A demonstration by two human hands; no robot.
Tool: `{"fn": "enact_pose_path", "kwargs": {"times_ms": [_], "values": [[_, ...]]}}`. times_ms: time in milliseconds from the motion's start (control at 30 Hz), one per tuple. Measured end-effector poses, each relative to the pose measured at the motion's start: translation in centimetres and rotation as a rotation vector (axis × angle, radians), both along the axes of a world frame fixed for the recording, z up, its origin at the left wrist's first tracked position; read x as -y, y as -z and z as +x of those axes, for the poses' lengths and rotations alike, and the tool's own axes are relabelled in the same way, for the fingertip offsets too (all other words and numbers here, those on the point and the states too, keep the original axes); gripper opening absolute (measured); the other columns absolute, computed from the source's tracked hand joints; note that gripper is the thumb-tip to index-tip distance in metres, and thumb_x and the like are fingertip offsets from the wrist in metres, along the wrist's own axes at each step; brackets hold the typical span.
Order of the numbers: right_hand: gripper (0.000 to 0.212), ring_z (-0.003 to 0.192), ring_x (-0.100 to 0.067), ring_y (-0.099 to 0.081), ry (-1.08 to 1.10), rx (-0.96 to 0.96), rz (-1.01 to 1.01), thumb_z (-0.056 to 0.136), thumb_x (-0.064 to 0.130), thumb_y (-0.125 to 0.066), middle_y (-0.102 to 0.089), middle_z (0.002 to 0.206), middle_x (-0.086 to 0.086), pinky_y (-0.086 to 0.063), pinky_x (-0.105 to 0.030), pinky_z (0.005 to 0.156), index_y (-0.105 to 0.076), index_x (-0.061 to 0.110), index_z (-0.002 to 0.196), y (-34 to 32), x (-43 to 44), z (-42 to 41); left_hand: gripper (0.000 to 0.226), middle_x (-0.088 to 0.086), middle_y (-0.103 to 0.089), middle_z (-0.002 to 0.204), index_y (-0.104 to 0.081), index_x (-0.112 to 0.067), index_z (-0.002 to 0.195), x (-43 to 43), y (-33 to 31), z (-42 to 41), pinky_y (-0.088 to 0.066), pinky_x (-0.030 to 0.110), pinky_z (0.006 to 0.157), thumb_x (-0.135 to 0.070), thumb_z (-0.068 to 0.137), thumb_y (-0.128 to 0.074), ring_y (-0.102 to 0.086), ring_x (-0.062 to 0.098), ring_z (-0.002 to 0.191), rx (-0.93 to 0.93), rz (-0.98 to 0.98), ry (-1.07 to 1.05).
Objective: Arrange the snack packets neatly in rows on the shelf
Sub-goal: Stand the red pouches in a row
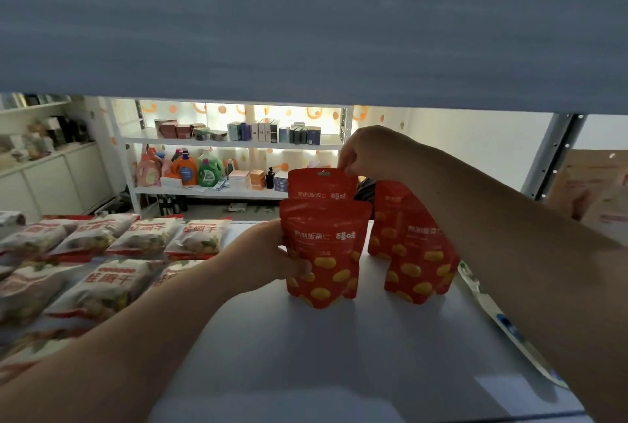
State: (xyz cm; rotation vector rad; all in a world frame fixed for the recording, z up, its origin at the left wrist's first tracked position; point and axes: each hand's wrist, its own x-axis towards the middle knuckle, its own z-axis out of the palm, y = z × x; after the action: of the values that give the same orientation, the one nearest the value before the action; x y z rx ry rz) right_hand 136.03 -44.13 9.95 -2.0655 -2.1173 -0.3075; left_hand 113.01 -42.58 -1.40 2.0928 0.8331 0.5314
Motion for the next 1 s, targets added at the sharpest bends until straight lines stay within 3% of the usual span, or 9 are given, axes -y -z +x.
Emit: {"fn": "enact_pose_path", "kwargs": {"times_ms": [200, 267, 333, 567, 800, 900, 1000], "values": [[0.023, 0.098, -0.011, -0.057, -0.004, 0.000, 0.001, 0.090, 0.016, -0.067, -0.066, 0.112, 0.006, -0.045, -0.027, 0.086, -0.074, 0.022, 0.111, 0.0, 0.5, 0.6, 0.051, -0.012, -0.067, 0.113, -0.055, -0.030, 0.123, 0.0, 0.0, 0.6, -0.058, 0.037, 0.084, -0.020, 0.079, -0.078, -0.067, 0.011, 0.098, -0.033, 0.008, 0.012], [0.023, 0.098, -0.012, -0.057, -0.007, -0.001, 0.003, 0.090, 0.016, -0.067, -0.065, 0.113, 0.005, -0.047, -0.029, 0.088, -0.074, 0.022, 0.111, 0.0, 0.7, 0.7, 0.051, -0.015, -0.067, 0.112, -0.054, -0.033, 0.122, -0.1, 0.2, 0.8, -0.058, 0.029, 0.079, -0.021, 0.079, -0.078, -0.067, 0.006, 0.094, -0.032, 0.021, 0.013], [0.022, 0.097, -0.012, -0.057, -0.009, -0.005, 0.006, 0.090, 0.015, -0.067, -0.064, 0.112, 0.006, -0.049, -0.031, 0.089, -0.074, 0.023, 0.109, 0.1, 0.8, 0.7, 0.050, -0.018, -0.067, 0.109, -0.053, -0.037, 0.119, 0.0, 0.2, 1.0, -0.056, 0.020, 0.072, -0.022, 0.078, -0.078, -0.066, 0.000, 0.089, -0.038, 0.048, 0.008], [0.021, 0.091, -0.008, -0.052, -0.023, -0.019, 0.034, 0.089, 0.016, -0.066, -0.052, 0.099, 0.015, -0.042, -0.025, 0.077, -0.074, 0.025, 0.106, 0.3, 1.4, 0.8, 0.047, -0.019, -0.067, 0.104, -0.053, -0.040, 0.113, 0.3, 0.4, 1.5, -0.053, 0.018, 0.068, -0.027, 0.075, -0.078, -0.067, -0.001, 0.081, -0.046, 0.079, -0.047], [0.024, 0.091, -0.009, -0.057, -0.030, -0.051, 0.045, 0.090, 0.014, -0.063, -0.066, 0.108, 0.007, -0.043, -0.024, 0.077, -0.072, 0.022, 0.110, 0.6, 2.5, 0.9, 0.051, -0.014, -0.065, 0.104, -0.053, -0.033, 0.116, 1.0, 0.6, 1.5, -0.057, 0.031, 0.081, -0.027, 0.073, -0.079, -0.064, 0.006, 0.094, -0.058, 0.101, -0.114], [0.026, 0.096, -0.011, -0.059, -0.026, -0.074, 0.063, 0.092, 0.015, -0.063, -0.067, 0.113, 0.003, -0.046, -0.025, 0.081, -0.069, 0.022, 0.116, 0.8, 3.4, 1.0, 0.063, -0.012, -0.063, 0.109, -0.049, -0.025, 0.121, 1.9, 0.5, 1.0, -0.055, 0.037, 0.087, -0.032, 0.070, -0.084, -0.063, 0.009, 0.100, -0.048, 0.042, -0.188], [0.030, 0.101, -0.013, -0.058, -0.010, -0.077, 0.114, 0.093, 0.018, -0.063, -0.065, 0.120, 0.002, -0.043, -0.026, 0.080, -0.065, 0.023, 0.122, 0.9, 5.0, 0.9, 0.072, -0.017, -0.055, 0.111, -0.036, -0.026, 0.120, 3.8, 0.6, 0.1, -0.056, 0.035, 0.081, -0.043, 0.069, -0.084, -0.062, 0.005, 0.096, 0.024, 0.005, -0.291]]}}
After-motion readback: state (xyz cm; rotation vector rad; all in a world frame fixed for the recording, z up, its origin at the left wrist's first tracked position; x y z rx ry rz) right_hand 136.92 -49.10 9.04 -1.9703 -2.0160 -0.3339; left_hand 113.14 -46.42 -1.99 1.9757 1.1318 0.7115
